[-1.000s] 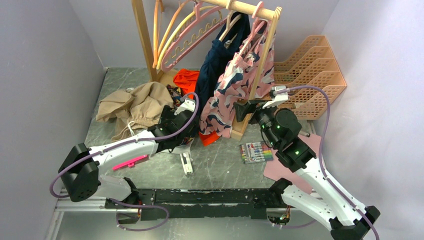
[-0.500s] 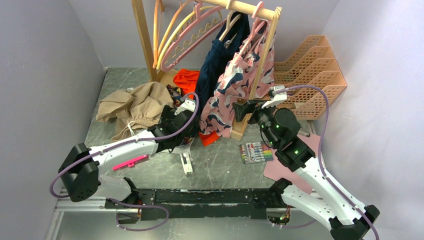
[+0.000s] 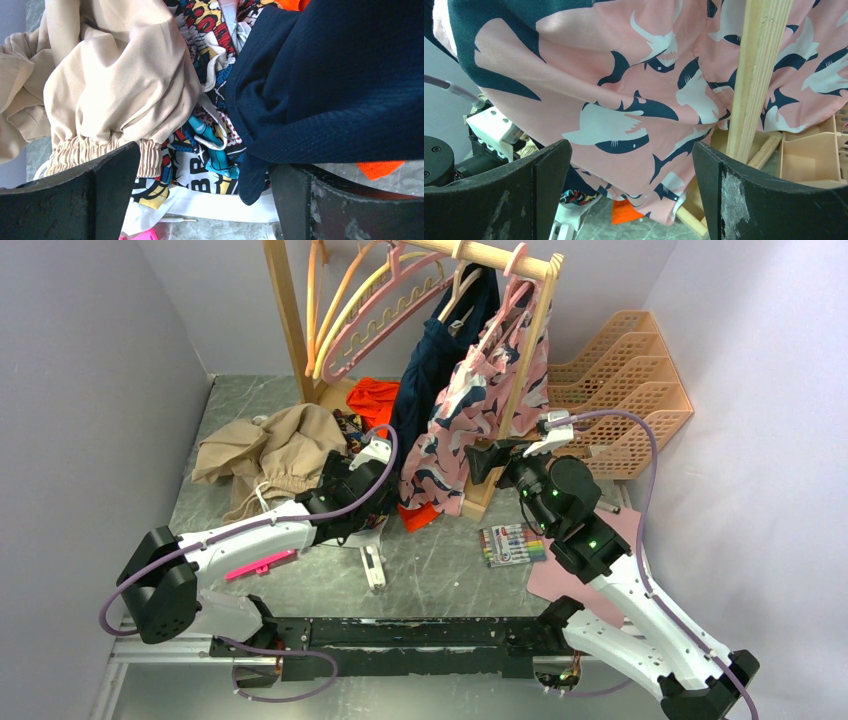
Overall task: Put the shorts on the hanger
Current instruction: Adjust the shorts on the hanger.
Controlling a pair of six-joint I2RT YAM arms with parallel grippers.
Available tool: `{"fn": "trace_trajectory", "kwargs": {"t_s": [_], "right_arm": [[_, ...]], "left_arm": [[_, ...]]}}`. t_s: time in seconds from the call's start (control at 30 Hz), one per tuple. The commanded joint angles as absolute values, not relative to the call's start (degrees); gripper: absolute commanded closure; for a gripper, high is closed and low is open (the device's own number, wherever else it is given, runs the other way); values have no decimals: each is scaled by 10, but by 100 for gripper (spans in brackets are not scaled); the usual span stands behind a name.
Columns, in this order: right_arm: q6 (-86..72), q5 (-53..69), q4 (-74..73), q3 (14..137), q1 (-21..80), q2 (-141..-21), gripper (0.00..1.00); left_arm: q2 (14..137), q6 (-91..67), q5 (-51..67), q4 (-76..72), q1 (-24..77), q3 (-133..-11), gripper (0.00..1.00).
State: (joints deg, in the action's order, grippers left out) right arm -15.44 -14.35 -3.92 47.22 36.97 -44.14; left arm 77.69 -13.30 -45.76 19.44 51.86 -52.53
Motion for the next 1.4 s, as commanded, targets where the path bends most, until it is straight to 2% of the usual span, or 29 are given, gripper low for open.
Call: {"fn": "trace_trajectory", "kwargs": {"t_s": [0.0, 0.23, 0.67, 0.87, 0.97, 1.17, 1.27, 1.37], "right_arm": [[-157, -141, -23, 478, 369, -442, 4], [-146, -124, -27, 483, 369, -444, 4], [-105, -50, -83, 483, 369, -406, 1], [-112, 4, -94, 472, 369, -405, 0], [-125, 25, -74, 448, 368, -398, 1], [-146, 37, -47, 405, 368, -384, 1], [-145, 31, -47, 394, 368, -373, 1], [-140, 21, -48, 386, 369, -358, 1]], "left_arm": [[770, -130, -450, 181, 521, -529, 1], [737, -143, -413, 171, 519, -519, 1], [540, -170, -283, 107, 504, -419, 0], [523, -143, -213, 73, 491, -366, 4], [547, -138, -157, 53, 450, -372, 11], [597, -133, -83, 31, 382, -407, 34], [597, -121, -38, 3, 381, -413, 34], [594, -112, -1, -32, 381, -408, 29]]}}
